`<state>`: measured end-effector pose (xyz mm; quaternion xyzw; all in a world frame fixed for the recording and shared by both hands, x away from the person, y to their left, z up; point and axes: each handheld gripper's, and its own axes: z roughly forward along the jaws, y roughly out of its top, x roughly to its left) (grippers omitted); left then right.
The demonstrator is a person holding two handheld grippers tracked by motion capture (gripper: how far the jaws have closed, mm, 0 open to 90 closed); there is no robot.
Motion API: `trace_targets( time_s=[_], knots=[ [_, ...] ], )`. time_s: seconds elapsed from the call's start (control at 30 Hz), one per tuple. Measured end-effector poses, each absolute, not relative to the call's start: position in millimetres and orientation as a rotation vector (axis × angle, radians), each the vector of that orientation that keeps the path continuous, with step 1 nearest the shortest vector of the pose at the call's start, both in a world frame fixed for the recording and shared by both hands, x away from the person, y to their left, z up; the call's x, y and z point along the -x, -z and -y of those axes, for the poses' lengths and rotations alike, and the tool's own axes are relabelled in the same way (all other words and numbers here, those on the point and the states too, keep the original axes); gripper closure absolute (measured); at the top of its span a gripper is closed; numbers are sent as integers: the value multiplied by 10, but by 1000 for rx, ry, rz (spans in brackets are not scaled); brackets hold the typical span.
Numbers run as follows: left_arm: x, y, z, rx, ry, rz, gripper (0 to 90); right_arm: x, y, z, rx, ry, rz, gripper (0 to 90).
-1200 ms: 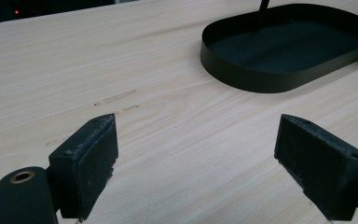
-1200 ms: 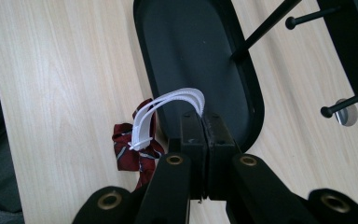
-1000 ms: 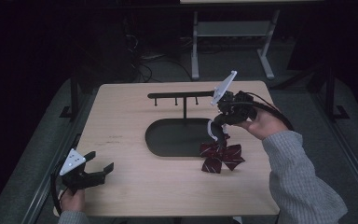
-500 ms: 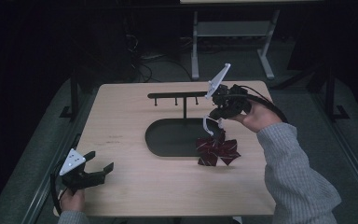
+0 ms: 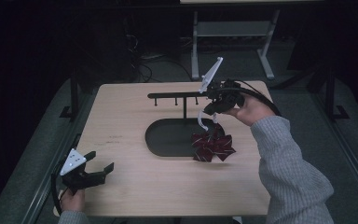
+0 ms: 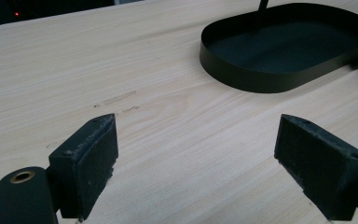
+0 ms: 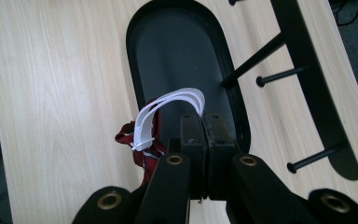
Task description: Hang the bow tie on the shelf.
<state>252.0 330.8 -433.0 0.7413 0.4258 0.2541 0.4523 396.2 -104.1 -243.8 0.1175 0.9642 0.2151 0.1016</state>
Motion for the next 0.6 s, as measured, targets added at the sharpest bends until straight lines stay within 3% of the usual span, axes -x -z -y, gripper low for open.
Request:
trace_targets(
  time_s=[0.6],
  knots=[
    [-2523, 4329, -3320, -1828, -629, -1051, 131, -4120, 2365, 935, -340, -632, -2854, 883]
  ],
)
